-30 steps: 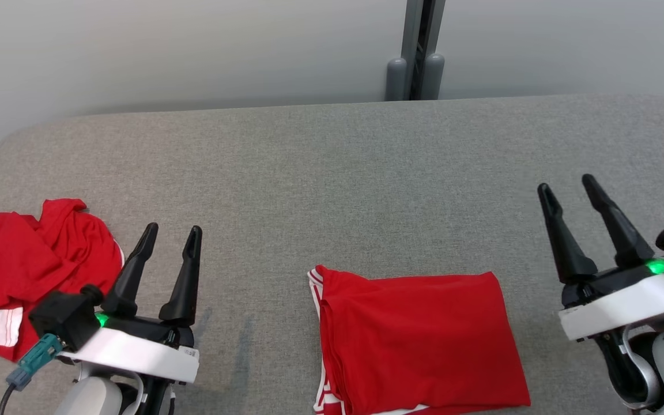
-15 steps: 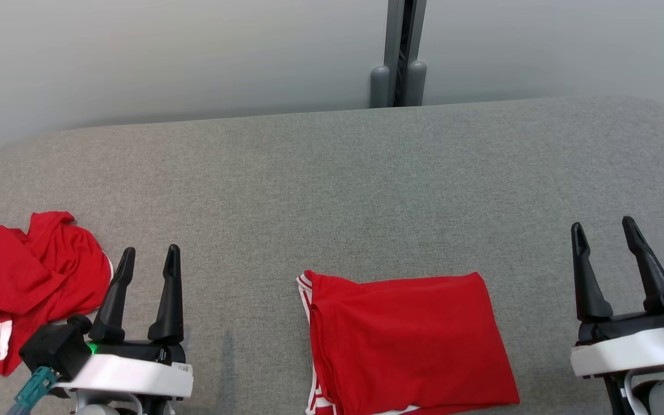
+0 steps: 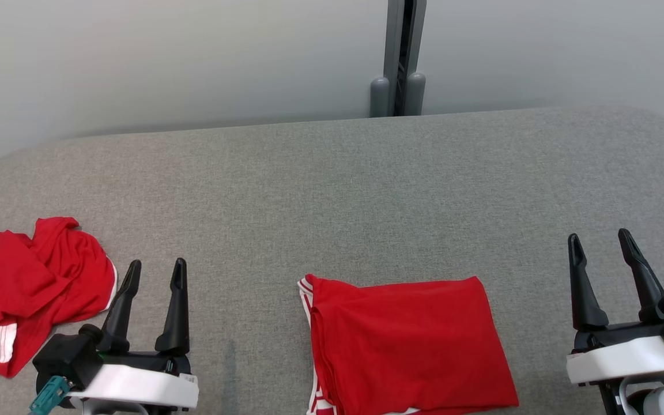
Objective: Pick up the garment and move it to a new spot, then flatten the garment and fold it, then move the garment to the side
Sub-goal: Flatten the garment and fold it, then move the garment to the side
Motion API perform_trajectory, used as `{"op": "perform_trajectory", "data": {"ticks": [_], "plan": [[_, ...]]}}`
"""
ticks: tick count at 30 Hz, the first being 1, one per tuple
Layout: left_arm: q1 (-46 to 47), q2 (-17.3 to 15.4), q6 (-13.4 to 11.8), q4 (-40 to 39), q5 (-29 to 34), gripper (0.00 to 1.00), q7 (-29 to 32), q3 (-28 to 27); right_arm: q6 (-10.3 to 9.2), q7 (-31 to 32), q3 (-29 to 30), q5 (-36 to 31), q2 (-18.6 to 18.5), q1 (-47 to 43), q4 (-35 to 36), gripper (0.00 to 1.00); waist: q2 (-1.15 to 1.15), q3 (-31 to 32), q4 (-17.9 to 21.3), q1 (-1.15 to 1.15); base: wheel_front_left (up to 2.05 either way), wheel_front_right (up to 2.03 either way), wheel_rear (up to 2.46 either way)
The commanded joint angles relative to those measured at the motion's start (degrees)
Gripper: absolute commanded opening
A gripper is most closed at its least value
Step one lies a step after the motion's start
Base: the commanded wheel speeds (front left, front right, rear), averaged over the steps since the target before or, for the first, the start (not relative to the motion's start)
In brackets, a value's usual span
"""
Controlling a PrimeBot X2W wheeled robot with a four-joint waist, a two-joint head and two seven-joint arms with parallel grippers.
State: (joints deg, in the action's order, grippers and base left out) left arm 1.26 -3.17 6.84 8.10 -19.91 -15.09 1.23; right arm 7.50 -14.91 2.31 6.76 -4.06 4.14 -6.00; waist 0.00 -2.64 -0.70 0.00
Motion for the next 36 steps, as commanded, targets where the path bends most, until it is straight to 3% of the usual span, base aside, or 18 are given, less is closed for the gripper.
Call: {"op": "perform_trajectory", "data": {"ticks": [1,36], "plan": [[-0.48,-0.12,0.28,-0.01,0.51,1.0,-0.07,-0.35,-0.02,-0.39,0.23,0.1,0.0,0.23,0.23,1.0,0.0,-0.03,-0.1,0.0,0.0,0.0,0.0],[-0.2,0.18,0.67,1.59,0.69,1.0,-0.08,1.06,-0.02,-0.41,-0.53,0.6,0.0,0.76,-1.03,1.0,0.0,-0.32,-1.34,0.0,0.0,0.0,0.0]]}}
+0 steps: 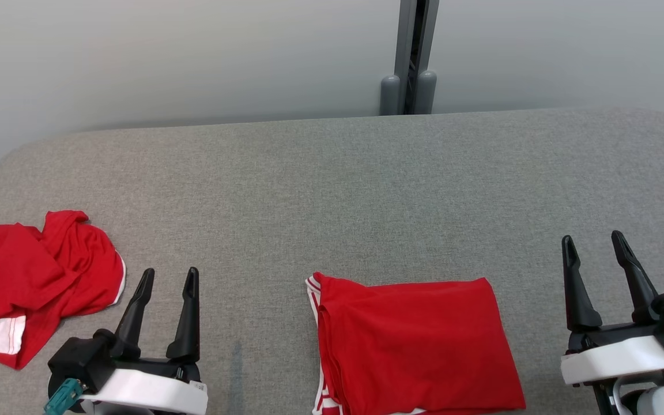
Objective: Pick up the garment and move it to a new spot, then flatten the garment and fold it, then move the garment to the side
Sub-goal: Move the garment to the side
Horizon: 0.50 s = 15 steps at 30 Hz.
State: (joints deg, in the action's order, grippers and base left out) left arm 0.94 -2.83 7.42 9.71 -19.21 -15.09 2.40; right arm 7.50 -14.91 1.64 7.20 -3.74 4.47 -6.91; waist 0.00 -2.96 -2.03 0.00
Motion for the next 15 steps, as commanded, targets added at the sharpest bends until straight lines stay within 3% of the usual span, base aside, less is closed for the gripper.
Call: {"op": "perform_trajectory", "data": {"ticks": [1,15], "plan": [[0.12,-0.17,0.09,0.03,-0.1,1.0,-0.08,-0.12,-0.02,-0.4,0.12,0.15,-0.33,0.42,-0.17,1.0,0.0,0.03,-0.03,0.0,0.0,0.0,0.0],[0.35,-0.16,0.09,0.52,-0.3,1.0,-0.08,0.4,-0.02,-0.41,-0.27,0.85,-0.57,0.61,-0.91,1.0,0.0,-0.15,-0.18,0.0,0.0,0.0,0.0]]}}
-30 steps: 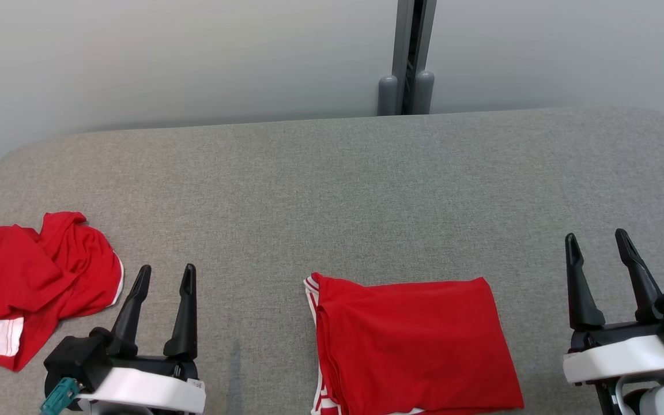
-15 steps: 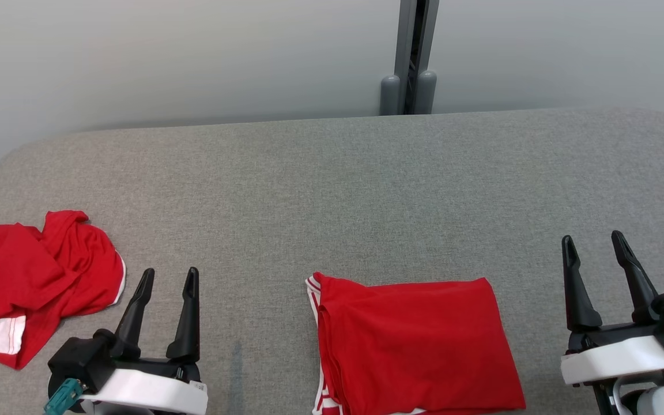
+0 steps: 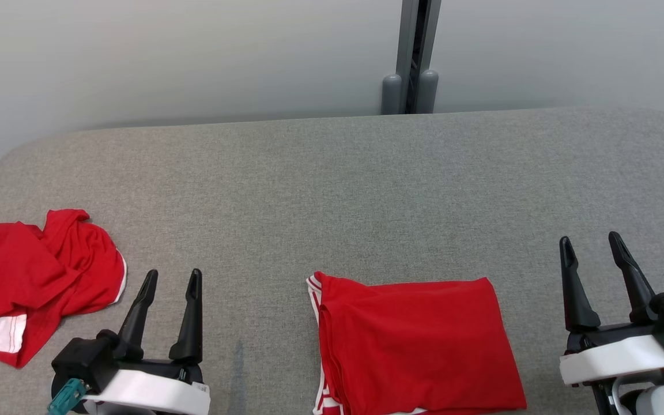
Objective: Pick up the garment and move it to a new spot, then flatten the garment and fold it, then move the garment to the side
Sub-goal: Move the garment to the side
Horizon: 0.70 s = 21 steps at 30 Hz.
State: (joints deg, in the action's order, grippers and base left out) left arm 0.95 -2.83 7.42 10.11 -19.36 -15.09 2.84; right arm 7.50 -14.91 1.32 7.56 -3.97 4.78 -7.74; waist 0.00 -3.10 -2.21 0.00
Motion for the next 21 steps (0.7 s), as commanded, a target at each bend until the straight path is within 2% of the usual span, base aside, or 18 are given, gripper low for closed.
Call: {"op": "perform_trajectory", "data": {"ticks": [1,12,21], "plan": [[0.37,-0.17,0.09,0.15,-0.13,1.0,-0.08,0.01,-0.02,-0.41,0.08,0.67,-0.29,0.37,-0.12,1.0,0.0,-0.05,-0.01,0.0,0.0,0.0,0.0],[1.23,-0.17,0.1,-0.17,-0.26,1.0,-0.08,0.48,-0.02,-0.1,-2.84,4.56,-0.15,-0.44,-4.53,1.0,0.0,-1.45,-0.24,0.0,0.0,0.0,0.0],[2.24,-0.17,0.1,-0.53,-0.2,1.0,-0.08,0.8,-0.02,5.49,-7.76,11.89,-0.16,0.5,-12.41,1.0,0.0,-2.95,-0.54,0.0,0.0,0.0,0.0]]}}
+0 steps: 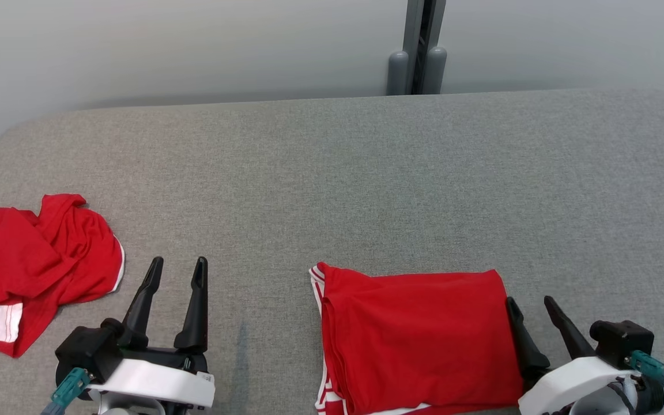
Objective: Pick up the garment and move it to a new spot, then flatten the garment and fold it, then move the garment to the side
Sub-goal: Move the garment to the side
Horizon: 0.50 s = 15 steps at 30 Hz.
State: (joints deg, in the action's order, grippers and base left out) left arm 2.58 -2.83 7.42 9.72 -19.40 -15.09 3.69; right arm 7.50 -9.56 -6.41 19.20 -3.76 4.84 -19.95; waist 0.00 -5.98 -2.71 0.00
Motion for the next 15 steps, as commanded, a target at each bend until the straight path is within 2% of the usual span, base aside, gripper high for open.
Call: {"op": "perform_trajectory", "data": {"ticks": [1,15], "plan": [[0.69,-0.16,0.1,-0.15,-0.12,1.0,-0.08,0.07,-0.02,0.81,-0.47,1.02,-0.46,0.61,-0.99,1.0,0.0,-0.2,-0.1,0.0,0.0,0.0,0.0],[1.94,-0.18,0.1,0.04,1.03,1.0,-0.08,1.22,-0.02,5.43,-3.76,6.78,-1.35,3.36,-8.8,1.0,0.0,-2.29,-1.56,0.0,0.0,0.0,0.0]]}}
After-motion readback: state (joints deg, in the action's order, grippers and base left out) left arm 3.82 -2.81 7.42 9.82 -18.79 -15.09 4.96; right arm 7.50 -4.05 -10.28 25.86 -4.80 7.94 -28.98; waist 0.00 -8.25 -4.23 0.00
